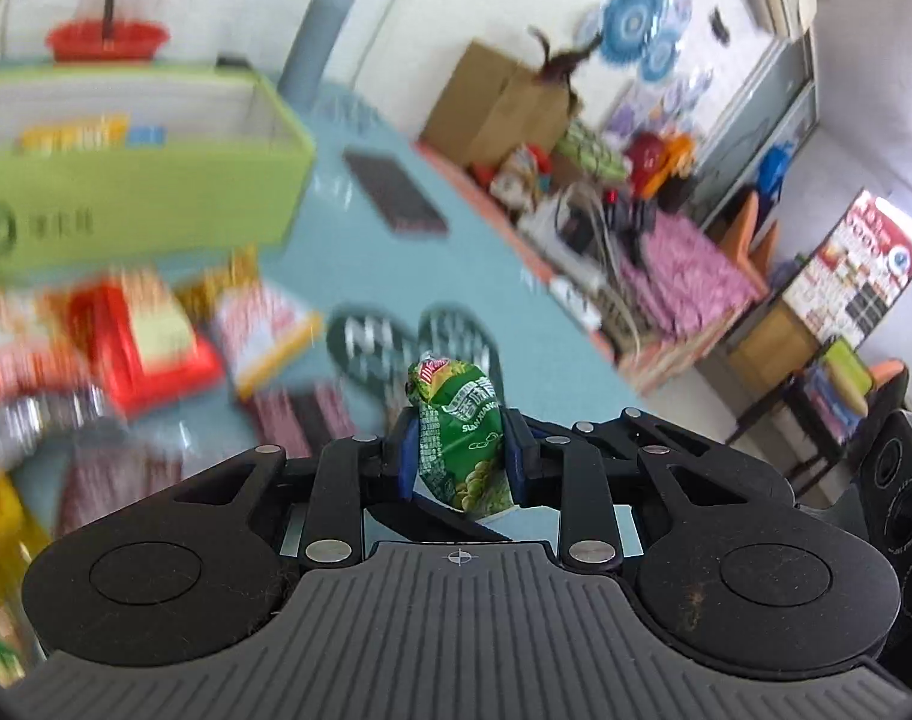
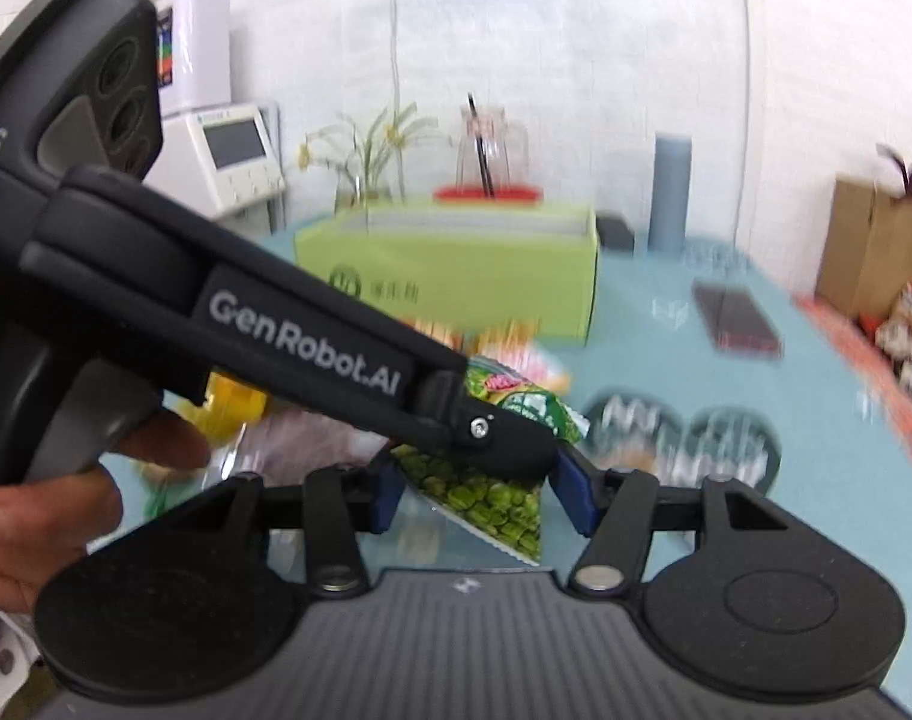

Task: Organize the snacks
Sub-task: 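Carry the green pea bag over the green box and open the left gripper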

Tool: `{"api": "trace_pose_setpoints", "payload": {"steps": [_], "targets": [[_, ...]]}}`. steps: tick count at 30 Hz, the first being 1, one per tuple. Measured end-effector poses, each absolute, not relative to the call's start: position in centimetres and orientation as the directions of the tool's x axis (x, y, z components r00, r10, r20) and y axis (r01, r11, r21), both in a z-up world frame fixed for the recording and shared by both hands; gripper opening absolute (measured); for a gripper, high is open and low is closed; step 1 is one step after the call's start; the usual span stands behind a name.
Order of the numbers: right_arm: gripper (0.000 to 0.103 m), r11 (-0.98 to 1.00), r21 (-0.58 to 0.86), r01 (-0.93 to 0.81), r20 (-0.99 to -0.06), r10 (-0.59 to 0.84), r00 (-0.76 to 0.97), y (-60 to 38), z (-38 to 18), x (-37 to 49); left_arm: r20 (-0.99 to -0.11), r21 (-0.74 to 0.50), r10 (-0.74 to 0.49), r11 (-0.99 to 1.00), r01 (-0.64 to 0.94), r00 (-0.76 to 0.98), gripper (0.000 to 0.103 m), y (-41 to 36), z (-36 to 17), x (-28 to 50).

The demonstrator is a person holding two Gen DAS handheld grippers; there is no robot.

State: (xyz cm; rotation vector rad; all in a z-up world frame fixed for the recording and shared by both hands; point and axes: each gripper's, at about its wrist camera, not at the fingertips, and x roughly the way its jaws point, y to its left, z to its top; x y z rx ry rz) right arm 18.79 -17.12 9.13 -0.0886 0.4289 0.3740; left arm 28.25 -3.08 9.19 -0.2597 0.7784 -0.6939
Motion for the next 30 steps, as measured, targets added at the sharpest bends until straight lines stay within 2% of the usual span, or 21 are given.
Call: {"api": "trace_pose_setpoints", "payload": {"steps": [3,9,16,18,19,20,22,25,29,30], "targets": [[0.064,0.912,-0.071,-0.404,-0.381,0.35,0.856,-16.3,11.7,24.1,-0.517,-0.433,-0.637,0.771,0.467,0.572,0.005,-2.3,11.9,32.8],[0.067,0.894,-0.07,-0.443,-0.373,0.388,0.843,-14.6,13.4,35.0,-0.526,-0.406,-0.559,0.827,0.389,0.641,0.005,-0.8,13.8,43.0],[0.067,0.883,-0.039,-0.468,-0.435,0.407,0.803,-12.9,10.0,44.7,-0.597,-0.379,-0.501,0.865,0.33,0.627,0.005,-0.7,10.4,52.2],[0.072,0.881,-0.032,-0.472,-0.441,0.411,0.798,-12.9,9.2,46.0,-0.613,-0.373,-0.489,0.871,0.319,0.62,0.006,-0.7,9.3,53.5],[0.077,0.88,-0.028,-0.474,-0.442,0.414,0.796,-12.9,9.1,46.6,-0.611,-0.366,-0.478,0.877,0.31,0.631,0.012,-0.6,8.9,53.9],[0.078,0.88,-0.028,-0.474,-0.437,0.415,0.798,-13.0,9.2,46.1,-0.61,-0.361,-0.464,0.884,0.296,0.642,0.026,-0.4,8.9,54.0],[0.082,0.882,-0.053,-0.468,-0.414,0.407,0.814,-13.4,9.9,45.3,-0.587,-0.357,-0.443,0.893,0.274,0.677,0.041,0.2,9.4,53.3],[0.093,0.891,-0.085,-0.446,-0.353,0.392,0.85,-14.6,11.8,42.1,-0.543,-0.342,-0.437,0.895,0.287,0.717,0.048,0.6,11.2,50.7],[0.093,0.904,-0.112,-0.412,-0.308,0.363,0.879,-16.5,13.7,37.2,-0.485,-0.34,-0.465,0.881,0.33,0.741,0.063,0.4,13.4,45.8],[0.093,0.909,-0.113,-0.402,-0.307,0.353,0.884,-17.2,13.7,36.6,-0.476,-0.341,-0.475,0.875,0.343,0.74,0.064,0.2,13.7,44.6]]}}
